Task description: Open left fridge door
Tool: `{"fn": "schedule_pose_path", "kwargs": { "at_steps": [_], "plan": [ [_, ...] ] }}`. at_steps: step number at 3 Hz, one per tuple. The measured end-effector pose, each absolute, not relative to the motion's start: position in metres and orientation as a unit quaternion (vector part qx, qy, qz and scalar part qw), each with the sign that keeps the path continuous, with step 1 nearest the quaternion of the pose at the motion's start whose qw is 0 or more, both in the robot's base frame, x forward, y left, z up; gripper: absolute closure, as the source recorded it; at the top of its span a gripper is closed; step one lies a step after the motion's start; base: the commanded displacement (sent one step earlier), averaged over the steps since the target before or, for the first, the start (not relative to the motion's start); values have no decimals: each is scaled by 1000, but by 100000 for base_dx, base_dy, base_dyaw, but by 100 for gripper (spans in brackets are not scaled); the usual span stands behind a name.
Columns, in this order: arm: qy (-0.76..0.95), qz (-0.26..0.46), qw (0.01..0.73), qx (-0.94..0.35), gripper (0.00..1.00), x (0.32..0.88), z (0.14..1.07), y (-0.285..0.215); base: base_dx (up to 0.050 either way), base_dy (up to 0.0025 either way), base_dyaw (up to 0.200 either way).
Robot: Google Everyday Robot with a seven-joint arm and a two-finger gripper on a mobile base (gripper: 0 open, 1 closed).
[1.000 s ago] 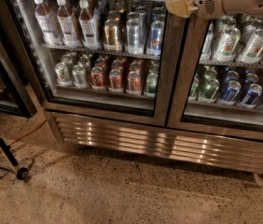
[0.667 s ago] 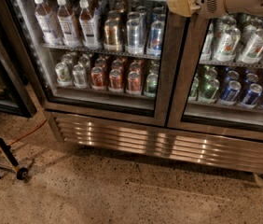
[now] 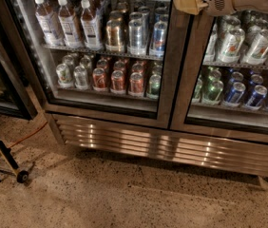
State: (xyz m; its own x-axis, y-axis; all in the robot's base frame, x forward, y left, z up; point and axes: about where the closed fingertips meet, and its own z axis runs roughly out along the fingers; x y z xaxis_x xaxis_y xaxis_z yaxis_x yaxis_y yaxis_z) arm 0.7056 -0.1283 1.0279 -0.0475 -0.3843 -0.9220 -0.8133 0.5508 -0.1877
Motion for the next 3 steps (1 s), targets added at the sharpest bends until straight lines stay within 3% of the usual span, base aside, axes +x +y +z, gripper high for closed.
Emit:
{"fn": "schedule_pose_path", "kwargs": {
  "at_steps": [3],
  "plan": [
    [696,199,540,-430,100,714,1031,-138,0,0,0]
  ]
}}
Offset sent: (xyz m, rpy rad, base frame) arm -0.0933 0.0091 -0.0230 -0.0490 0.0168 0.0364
